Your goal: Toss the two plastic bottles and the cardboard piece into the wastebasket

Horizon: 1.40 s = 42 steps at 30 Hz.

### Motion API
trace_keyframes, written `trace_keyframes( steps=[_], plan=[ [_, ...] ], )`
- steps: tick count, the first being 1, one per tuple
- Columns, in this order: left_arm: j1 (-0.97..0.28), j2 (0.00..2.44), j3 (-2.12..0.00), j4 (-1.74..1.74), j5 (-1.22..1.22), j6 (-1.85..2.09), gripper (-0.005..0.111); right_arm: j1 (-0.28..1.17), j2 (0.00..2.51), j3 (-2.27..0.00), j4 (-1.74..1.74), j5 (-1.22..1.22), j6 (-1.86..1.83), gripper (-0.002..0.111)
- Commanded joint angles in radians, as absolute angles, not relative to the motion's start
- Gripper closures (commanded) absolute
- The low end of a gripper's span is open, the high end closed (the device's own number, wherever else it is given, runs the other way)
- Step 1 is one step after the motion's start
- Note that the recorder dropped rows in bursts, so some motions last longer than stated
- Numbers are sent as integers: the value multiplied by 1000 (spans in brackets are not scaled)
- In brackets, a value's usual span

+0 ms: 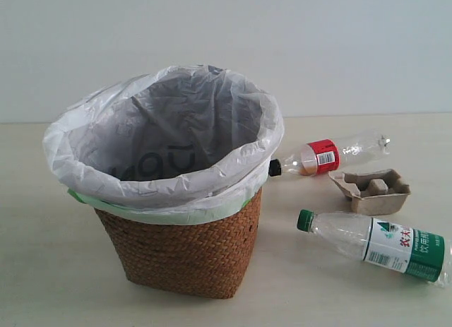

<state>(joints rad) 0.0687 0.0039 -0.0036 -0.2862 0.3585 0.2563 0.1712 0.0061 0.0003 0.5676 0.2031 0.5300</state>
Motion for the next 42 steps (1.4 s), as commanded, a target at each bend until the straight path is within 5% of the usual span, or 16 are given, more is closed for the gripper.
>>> trace_keyframes(
  steps=[1, 7, 13, 27, 42],
  plan=[
    [71, 0, 0, -283, 361, 261, 103, 171, 0, 0, 575, 137, 518, 108],
    [71, 0, 0, -283, 361, 261, 103, 171, 9, -22, 563, 54, 305, 108],
    [71, 0, 0, -283, 361, 261, 103, 171, 336, -246, 528, 195, 15, 108],
    [71, 0, 0, -283, 361, 261, 103, 169, 1198, -1004, -326, 1111, -97, 108],
    [71, 0, 0, -283, 361, 261, 103, 169, 1427, -1031, -271, 946, -140, 108]
  ],
)
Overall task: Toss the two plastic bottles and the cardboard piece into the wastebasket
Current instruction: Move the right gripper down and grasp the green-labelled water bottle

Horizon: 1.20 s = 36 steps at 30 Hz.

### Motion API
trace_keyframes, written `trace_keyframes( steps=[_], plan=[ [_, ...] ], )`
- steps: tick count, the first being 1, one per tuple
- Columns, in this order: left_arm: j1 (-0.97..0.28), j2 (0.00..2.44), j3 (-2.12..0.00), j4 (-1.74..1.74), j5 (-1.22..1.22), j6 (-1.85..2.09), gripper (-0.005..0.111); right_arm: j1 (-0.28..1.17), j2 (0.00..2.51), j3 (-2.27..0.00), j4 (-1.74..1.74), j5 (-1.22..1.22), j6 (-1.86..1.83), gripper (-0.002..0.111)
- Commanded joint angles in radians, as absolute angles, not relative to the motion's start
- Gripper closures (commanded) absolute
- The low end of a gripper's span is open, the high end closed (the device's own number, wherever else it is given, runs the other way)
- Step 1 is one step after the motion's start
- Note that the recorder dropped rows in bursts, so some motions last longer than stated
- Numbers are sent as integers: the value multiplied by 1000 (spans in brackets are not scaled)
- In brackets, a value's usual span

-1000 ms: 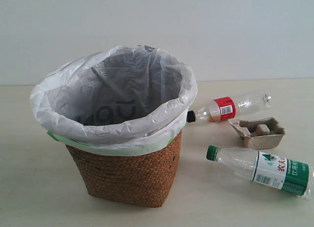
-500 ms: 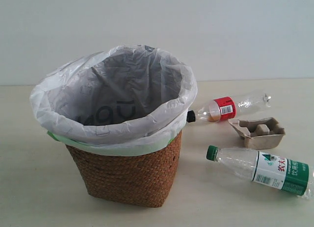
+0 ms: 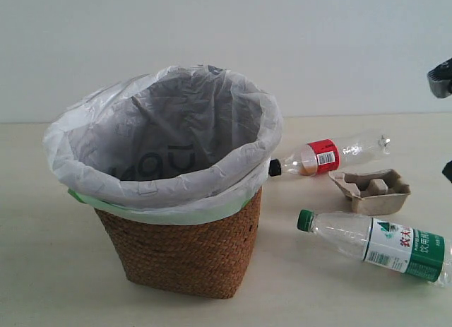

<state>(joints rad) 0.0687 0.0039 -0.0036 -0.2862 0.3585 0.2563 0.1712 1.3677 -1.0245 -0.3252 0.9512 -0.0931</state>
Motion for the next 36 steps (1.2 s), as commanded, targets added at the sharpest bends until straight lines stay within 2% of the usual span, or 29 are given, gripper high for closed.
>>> trace_keyframes(
  steps=[1, 4, 7, 8, 11, 20, 36],
  plan=[
    [71, 0, 0, -283, 361, 261, 103, 169, 1443, -1031, -247, 947, -187, 107],
    [71, 0, 0, -283, 361, 261, 103, 169, 1493, -1031, -132, 933, -326, 96],
    [71, 0, 0, -283, 361, 261, 103, 169, 1531, -1031, -49, 907, -416, 71],
    [71, 0, 0, -283, 361, 261, 103, 169, 1542, -1031, -36, 907, -446, 59],
    [71, 0, 0, -283, 361, 261, 103, 169, 1558, -1029, -34, 895, -507, 44],
    [71, 0, 0, -283, 361, 261, 103, 172, 1630, -1023, 16, 901, -654, 45],
    [71, 0, 0, -283, 361, 261, 103, 219, 1796, -1023, 16, 826, -683, 45]
  ],
)
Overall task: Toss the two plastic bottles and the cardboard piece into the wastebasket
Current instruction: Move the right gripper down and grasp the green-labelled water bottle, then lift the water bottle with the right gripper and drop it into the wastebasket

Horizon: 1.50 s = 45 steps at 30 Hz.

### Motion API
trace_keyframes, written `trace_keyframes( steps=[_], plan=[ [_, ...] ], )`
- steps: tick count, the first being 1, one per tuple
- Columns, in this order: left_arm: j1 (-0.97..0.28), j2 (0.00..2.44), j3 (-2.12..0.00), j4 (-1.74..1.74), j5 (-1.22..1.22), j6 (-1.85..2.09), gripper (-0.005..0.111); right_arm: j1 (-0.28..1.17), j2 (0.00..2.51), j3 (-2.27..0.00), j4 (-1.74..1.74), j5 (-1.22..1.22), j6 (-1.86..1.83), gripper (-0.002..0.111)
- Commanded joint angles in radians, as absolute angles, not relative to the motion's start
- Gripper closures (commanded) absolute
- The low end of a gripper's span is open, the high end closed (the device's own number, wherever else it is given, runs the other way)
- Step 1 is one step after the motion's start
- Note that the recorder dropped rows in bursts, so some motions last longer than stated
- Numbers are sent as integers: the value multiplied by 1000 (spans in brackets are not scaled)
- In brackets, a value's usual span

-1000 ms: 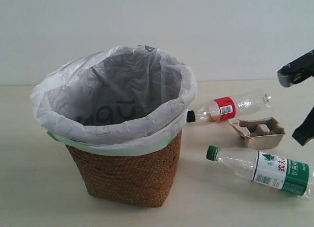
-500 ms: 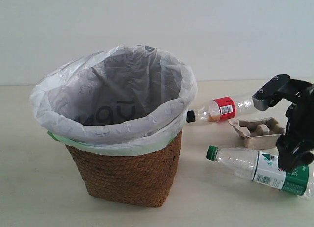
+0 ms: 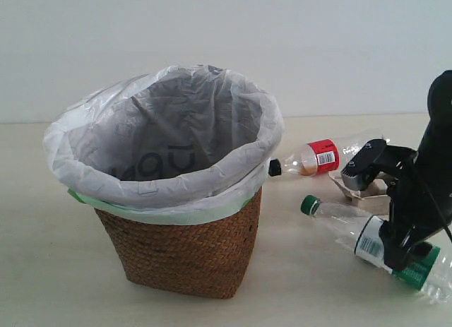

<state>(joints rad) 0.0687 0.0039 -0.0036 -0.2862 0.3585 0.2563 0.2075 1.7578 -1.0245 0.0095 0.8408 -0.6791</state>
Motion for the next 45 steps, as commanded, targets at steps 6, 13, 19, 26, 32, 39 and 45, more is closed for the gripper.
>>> trace_keyframes(
  steps=[6, 13, 19, 26, 32, 39, 45],
  plan=[
    [71, 0, 0, -283, 361, 261, 103, 219, 1915, -1023, 54, 837, -604, 59],
    [71, 0, 0, -283, 359, 261, 103, 219, 1941, -1025, 252, 947, -582, 108],
    [71, 0, 0, -283, 359, 261, 103, 219, 1720, -1036, 495, 1018, -683, 108],
    [71, 0, 0, -283, 359, 261, 103, 219, 1422, -1041, 513, 921, -646, 108],
    [71, 0, 0, -283, 359, 261, 103, 219, 1234, -1041, 482, 676, -542, 108],
    [71, 0, 0, -283, 359, 261, 103, 219, 1153, -1041, 405, 427, -432, 108],
    [71, 0, 0, -283, 359, 261, 103, 219, 1196, -1041, 154, 378, -130, 108]
  ],
)
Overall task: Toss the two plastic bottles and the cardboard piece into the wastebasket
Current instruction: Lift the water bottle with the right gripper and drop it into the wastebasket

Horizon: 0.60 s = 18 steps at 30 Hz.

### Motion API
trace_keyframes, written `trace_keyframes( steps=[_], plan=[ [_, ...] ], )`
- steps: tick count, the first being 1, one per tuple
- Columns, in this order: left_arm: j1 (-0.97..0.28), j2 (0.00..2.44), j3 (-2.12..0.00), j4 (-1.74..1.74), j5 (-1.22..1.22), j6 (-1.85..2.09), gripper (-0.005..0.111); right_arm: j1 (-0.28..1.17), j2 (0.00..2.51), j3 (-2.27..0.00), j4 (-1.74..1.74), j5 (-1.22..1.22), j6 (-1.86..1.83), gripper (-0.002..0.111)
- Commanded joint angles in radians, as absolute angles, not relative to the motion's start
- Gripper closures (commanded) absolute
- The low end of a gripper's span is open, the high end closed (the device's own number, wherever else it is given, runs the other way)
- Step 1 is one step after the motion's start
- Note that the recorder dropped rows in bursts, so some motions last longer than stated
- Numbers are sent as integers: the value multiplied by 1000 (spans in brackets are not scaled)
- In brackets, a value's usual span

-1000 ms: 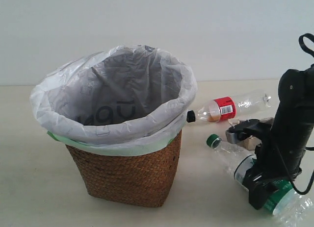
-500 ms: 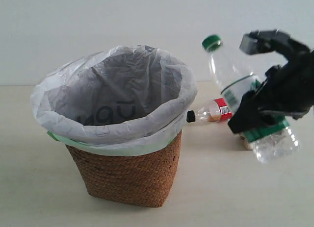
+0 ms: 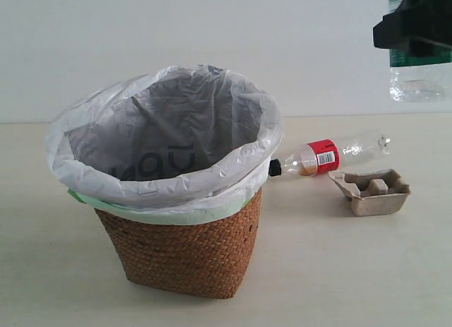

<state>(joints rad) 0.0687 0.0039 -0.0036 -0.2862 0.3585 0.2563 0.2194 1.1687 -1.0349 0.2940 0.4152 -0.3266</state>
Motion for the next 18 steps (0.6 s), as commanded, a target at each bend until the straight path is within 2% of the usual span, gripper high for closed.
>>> trace_keyframes(
  steps=[1, 5, 10, 13, 18],
  plan=[
    [71, 0, 0, -283, 359, 261, 103, 219, 1208, -1041, 154, 371, -100, 108],
    [71, 0, 0, -283, 359, 261, 103, 289, 1250, -1041, 305, 311, -117, 108],
    [71, 0, 0, -283, 359, 261, 103, 536, 1273, -1105, 681, 213, -366, 108],
    [71, 0, 0, -283, 359, 261, 103, 669, 1273, -1208, 739, 206, -453, 108],
    [71, 0, 0, -283, 359, 261, 103, 694, 1254, -1257, 730, 197, -455, 108]
  ],
)
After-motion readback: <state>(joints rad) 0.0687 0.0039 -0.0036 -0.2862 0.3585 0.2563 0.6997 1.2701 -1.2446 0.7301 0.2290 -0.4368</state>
